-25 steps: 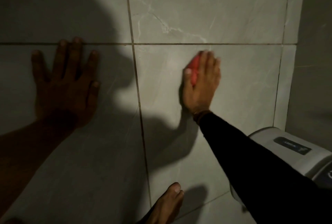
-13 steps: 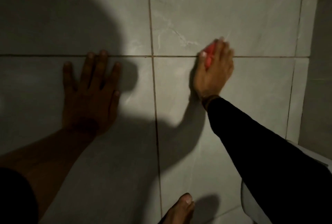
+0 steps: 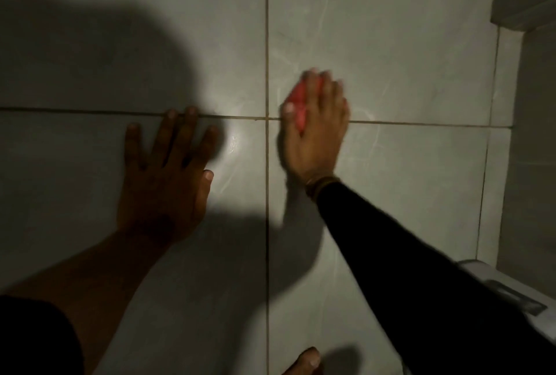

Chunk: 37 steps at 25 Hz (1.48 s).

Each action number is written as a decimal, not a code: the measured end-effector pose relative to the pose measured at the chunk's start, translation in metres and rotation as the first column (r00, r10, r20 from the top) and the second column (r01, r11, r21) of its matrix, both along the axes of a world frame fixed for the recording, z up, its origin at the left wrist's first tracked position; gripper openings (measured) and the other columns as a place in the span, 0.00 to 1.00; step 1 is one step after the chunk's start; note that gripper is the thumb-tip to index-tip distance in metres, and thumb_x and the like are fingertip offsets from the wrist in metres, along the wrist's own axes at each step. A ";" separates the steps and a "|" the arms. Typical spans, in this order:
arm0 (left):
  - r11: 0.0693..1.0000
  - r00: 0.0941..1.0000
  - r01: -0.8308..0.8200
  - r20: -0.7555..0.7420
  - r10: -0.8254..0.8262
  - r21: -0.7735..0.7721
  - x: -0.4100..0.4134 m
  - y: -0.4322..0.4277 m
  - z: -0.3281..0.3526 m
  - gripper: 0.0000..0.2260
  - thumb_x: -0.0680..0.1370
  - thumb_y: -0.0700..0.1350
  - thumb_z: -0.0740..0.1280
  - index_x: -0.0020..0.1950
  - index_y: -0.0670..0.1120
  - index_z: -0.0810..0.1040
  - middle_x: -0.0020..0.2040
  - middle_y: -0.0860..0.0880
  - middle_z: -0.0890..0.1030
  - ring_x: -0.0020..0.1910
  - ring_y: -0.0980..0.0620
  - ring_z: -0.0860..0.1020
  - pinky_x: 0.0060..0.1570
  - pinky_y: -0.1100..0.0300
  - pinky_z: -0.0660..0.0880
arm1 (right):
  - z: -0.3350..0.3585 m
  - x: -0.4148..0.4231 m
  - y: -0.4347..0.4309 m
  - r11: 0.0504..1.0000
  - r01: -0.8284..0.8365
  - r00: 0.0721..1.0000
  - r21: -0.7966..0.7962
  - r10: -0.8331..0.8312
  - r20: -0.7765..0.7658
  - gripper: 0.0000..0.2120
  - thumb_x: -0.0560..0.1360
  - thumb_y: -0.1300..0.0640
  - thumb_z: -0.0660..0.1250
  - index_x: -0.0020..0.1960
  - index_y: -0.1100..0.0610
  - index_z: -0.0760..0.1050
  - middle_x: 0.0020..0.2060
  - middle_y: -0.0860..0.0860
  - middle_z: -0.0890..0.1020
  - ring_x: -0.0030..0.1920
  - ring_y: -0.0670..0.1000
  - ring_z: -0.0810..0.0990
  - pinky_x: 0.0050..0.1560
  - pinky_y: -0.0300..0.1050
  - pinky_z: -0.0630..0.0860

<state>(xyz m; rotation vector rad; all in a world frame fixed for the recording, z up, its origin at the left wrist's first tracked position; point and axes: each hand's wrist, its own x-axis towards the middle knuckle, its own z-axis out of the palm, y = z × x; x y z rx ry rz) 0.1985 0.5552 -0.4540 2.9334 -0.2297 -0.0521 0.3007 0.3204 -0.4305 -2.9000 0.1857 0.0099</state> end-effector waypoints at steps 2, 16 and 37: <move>1.000 1.000 -0.001 -0.010 0.001 0.000 0.000 0.000 0.001 0.33 0.81 0.52 0.59 0.87 0.51 0.60 0.89 0.42 0.56 0.88 0.37 0.56 0.81 0.28 0.46 | -0.005 -0.079 0.028 0.969 -0.241 0.969 -0.047 0.238 -0.060 0.35 0.85 0.42 0.57 0.88 0.52 0.53 0.87 0.56 0.58 0.88 0.60 0.50 0.87 0.62 0.50; 0.999 0.996 0.041 -0.074 -0.040 0.015 -0.001 0.005 -0.001 0.32 0.84 0.55 0.52 0.89 0.51 0.54 0.89 0.42 0.51 0.88 0.35 0.52 0.80 0.27 0.42 | 0.002 -0.070 -0.046 0.992 0.123 0.991 0.021 -0.121 -0.055 0.37 0.83 0.40 0.61 0.87 0.54 0.58 0.87 0.56 0.60 0.88 0.60 0.54 0.87 0.61 0.49; 0.679 0.199 -0.675 -0.957 -0.210 -0.289 -0.068 -0.202 0.326 0.10 0.80 0.49 0.72 0.43 0.55 0.91 0.46 0.50 0.92 0.44 0.53 0.90 0.42 0.60 0.85 | 0.321 -0.271 -0.089 -0.794 0.474 0.498 0.381 -0.115 -0.859 0.29 0.71 0.39 0.73 0.64 0.58 0.87 0.58 0.60 0.89 0.56 0.60 0.90 0.56 0.57 0.87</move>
